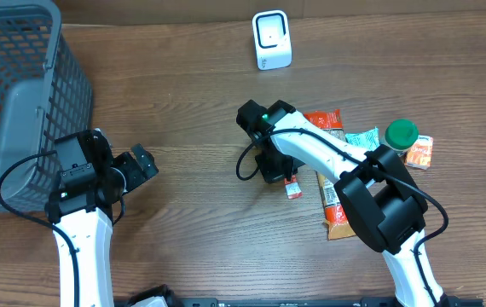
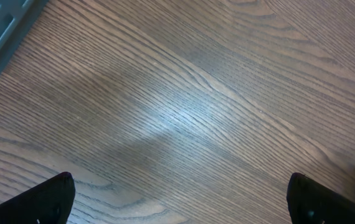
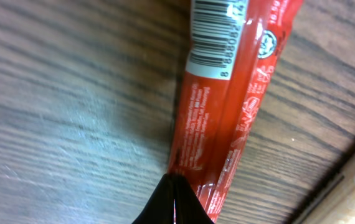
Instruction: Scan the item barcode
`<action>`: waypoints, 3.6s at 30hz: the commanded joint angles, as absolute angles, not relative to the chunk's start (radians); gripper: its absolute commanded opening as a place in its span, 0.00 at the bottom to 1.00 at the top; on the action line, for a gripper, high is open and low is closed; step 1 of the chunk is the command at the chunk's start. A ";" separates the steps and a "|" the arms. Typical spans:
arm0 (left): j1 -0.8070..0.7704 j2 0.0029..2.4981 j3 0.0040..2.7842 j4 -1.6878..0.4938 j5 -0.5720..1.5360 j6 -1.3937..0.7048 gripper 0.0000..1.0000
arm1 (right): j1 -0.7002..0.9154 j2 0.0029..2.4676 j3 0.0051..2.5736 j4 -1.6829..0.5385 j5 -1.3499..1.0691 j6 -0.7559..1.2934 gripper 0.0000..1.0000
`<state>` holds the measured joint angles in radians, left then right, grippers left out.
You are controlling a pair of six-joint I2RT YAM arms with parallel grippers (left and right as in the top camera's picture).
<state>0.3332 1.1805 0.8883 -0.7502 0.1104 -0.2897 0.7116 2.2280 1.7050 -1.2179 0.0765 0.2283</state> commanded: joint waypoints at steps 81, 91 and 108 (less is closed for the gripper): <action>0.328 1.186 0.902 -0.748 0.101 -0.303 1.00 | 0.645 1.988 1.435 -1.050 -0.089 -0.085 0.04; 0.328 1.186 0.902 -0.748 0.101 -0.303 1.00 | 0.680 1.988 1.434 -1.044 -0.088 -0.165 0.11; 0.328 1.186 0.902 -0.748 0.101 -0.303 1.00 | 0.677 1.988 1.426 -1.072 -0.054 -0.022 0.39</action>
<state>0.3332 1.1805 0.8883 -0.7498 0.1104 -0.2897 0.6811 2.0239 1.4155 -1.0740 -0.0631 -0.1051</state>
